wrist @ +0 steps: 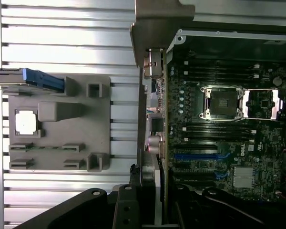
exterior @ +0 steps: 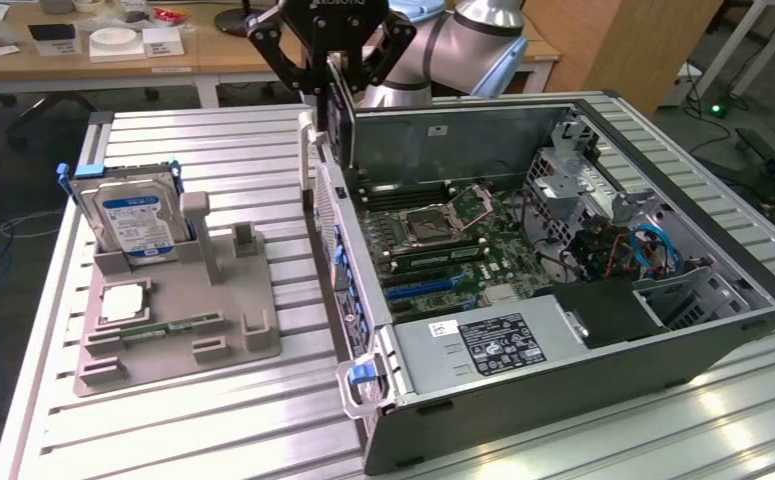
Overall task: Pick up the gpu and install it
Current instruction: 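Pick up the gpu and move the gpu toward the slot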
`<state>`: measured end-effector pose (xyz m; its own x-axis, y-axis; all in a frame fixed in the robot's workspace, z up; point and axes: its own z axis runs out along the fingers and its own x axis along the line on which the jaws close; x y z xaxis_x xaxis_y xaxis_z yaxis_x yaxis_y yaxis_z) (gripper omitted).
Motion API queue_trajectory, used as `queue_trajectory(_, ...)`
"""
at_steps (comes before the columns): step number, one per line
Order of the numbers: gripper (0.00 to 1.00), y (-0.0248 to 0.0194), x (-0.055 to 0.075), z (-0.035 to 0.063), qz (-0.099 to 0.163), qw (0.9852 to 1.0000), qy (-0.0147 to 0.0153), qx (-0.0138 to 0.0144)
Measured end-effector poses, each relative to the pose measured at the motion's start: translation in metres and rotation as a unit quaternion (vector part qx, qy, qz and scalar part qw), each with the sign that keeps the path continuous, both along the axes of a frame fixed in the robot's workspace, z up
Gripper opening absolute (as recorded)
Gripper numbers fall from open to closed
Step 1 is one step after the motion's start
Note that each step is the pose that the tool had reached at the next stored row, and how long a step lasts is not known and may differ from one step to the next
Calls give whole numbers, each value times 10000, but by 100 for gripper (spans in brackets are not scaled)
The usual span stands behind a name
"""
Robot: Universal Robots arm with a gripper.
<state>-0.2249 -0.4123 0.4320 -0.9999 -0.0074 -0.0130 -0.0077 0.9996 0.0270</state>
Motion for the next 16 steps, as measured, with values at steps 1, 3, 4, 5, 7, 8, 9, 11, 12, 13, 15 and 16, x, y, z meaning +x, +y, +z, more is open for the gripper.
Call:
queue_trajectory(1, 28, 0, 11, 0, 0, 10000, 0, 0)
queue_trajectory(3, 28, 0, 35, 0, 0, 10000, 0, 0)
queue_trajectory(4, 28, 0, 46, 0, 0, 10000, 0, 0)
queue_trajectory(5, 28, 0, 58, 0, 0, 10000, 0, 0)
queue_trajectory(7, 28, 0, 82, 0, 0, 10000, 0, 0)
queue_trajectory(8, 28, 0, 96, 0, 1, 10000, 0, 0)
queue_trajectory(9, 28, 0, 118, 0, 0, 10000, 0, 0)
queue_trajectory(11, 28, 0, 149, 0, 0, 10000, 0, 0)
queue_trajectory(12, 28, 0, 165, 0, 0, 10000, 0, 0)
queue_trajectory(13, 28, 0, 179, 0, 0, 10000, 0, 0)
queue_trajectory(15, 28, 0, 205, 0, 0, 10000, 0, 0)
queue_trajectory(16, 28, 0, 218, 0, 0, 10000, 0, 0)
